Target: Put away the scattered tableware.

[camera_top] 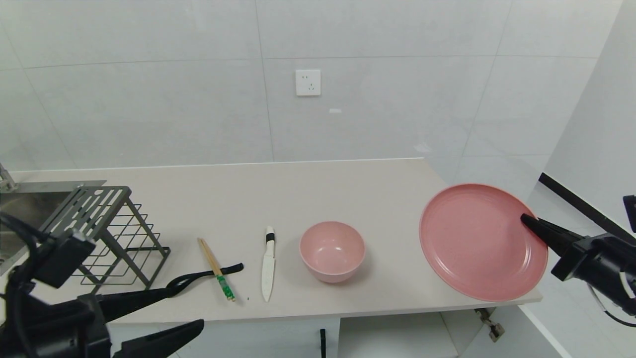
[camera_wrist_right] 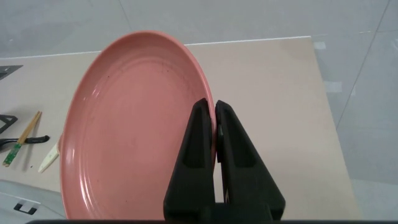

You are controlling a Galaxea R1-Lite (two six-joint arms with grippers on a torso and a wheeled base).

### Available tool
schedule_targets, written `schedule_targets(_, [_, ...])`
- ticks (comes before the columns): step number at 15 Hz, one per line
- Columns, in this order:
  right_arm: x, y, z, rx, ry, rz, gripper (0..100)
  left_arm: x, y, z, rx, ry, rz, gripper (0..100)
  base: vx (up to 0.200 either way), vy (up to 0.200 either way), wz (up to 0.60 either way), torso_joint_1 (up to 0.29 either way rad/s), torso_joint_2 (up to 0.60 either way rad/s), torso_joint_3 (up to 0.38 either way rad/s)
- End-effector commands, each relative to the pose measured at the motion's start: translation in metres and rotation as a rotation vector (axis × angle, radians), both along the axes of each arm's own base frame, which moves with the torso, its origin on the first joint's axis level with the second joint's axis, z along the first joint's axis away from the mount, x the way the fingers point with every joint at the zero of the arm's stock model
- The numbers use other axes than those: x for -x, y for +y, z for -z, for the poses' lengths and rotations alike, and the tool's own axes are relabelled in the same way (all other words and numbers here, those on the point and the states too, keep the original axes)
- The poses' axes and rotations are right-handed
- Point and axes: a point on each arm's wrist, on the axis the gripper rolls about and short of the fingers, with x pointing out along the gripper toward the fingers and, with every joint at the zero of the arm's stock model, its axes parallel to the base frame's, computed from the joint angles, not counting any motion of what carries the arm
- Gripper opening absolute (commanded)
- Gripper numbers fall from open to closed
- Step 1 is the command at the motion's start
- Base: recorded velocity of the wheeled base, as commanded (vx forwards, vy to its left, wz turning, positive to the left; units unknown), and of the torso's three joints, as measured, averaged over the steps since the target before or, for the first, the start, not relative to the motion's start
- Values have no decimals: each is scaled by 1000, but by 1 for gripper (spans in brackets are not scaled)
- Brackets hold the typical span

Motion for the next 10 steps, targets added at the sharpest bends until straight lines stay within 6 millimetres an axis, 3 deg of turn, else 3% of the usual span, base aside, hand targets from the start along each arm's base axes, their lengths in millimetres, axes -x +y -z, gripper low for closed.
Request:
schedule_targets(1, [0,0,0,0,-1,1,0,-46,-15,16,-88,127,-69,100,0,0,0,0,0,0])
schedule_targets(10, [-1,0,1,1,5,1,0,-103,-55,60,-111,87,-15,100,0,0,0,0,0,0])
